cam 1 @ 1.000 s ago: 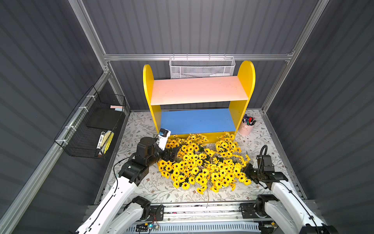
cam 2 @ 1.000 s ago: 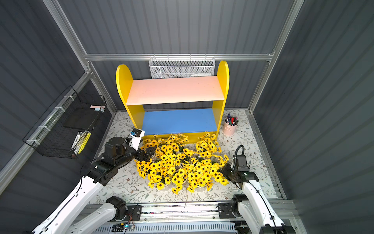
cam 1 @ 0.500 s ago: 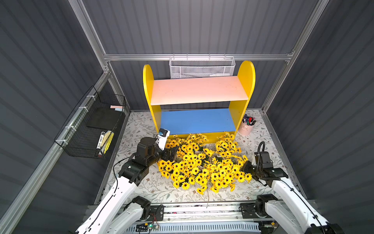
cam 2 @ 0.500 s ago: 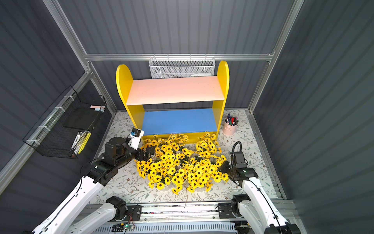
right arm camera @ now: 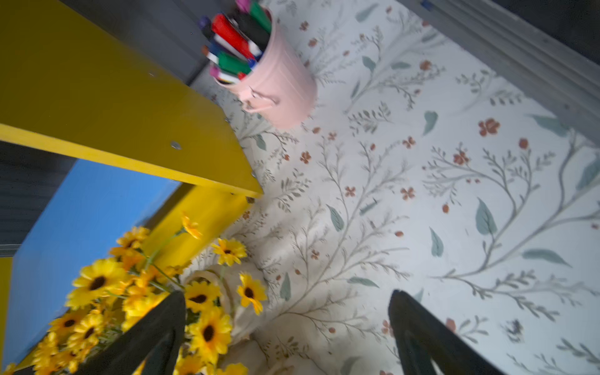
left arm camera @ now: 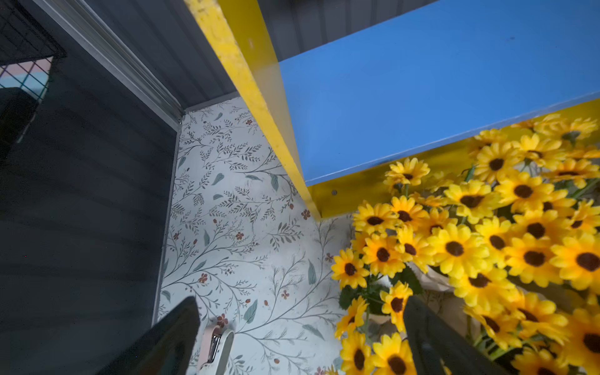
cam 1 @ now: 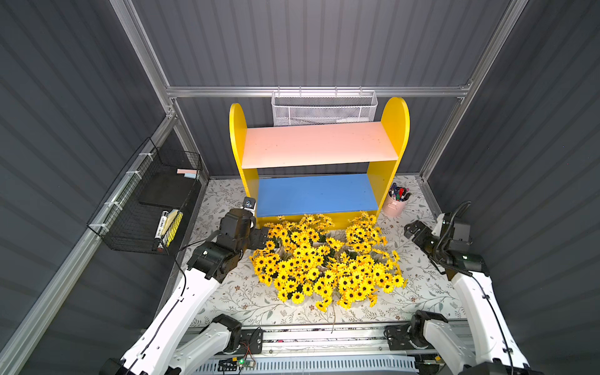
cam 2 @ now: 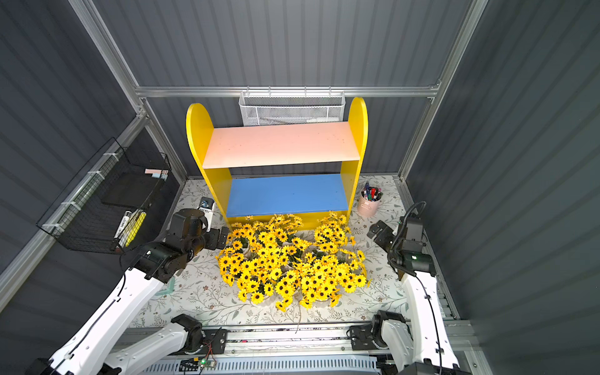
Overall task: Take the sunflower pots off the shelves
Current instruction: Move the sunflower pot to the center of the board, then reset both arms
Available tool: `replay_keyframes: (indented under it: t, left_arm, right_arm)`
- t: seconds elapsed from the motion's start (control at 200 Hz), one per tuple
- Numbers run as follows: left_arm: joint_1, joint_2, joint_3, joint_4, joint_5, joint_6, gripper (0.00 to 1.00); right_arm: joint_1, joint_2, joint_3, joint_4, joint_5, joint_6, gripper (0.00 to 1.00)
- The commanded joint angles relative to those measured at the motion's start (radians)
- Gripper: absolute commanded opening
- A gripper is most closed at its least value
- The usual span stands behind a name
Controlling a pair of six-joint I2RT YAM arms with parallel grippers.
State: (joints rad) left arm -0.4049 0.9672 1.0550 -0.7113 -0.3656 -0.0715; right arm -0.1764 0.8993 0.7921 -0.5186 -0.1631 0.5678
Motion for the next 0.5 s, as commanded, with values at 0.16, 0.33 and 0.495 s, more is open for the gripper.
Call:
replay_keyframes:
  t: [0.16, 0.33, 0.495]
  left_arm:
    - [0.001, -0.053, -0.056, 0.071, 0.097, 0.046, 1.00]
    - [0.006, -0.028, -0.146, 0.197, 0.129, 0.162, 0.99]
    - [0.064, 0.057, -0.098, 0.168, 0.175, 0.181, 0.99]
  right_arm:
    - [0.003, 0.111, 0.009, 0.450, -0.230, 0.107, 0.99]
    - [0.009, 0.169, 0.119, 0.381, -0.175, -0.037, 0.99]
    - [0.007, 0.133, 0.046, 0.562, -0.103, -0.145, 0.99]
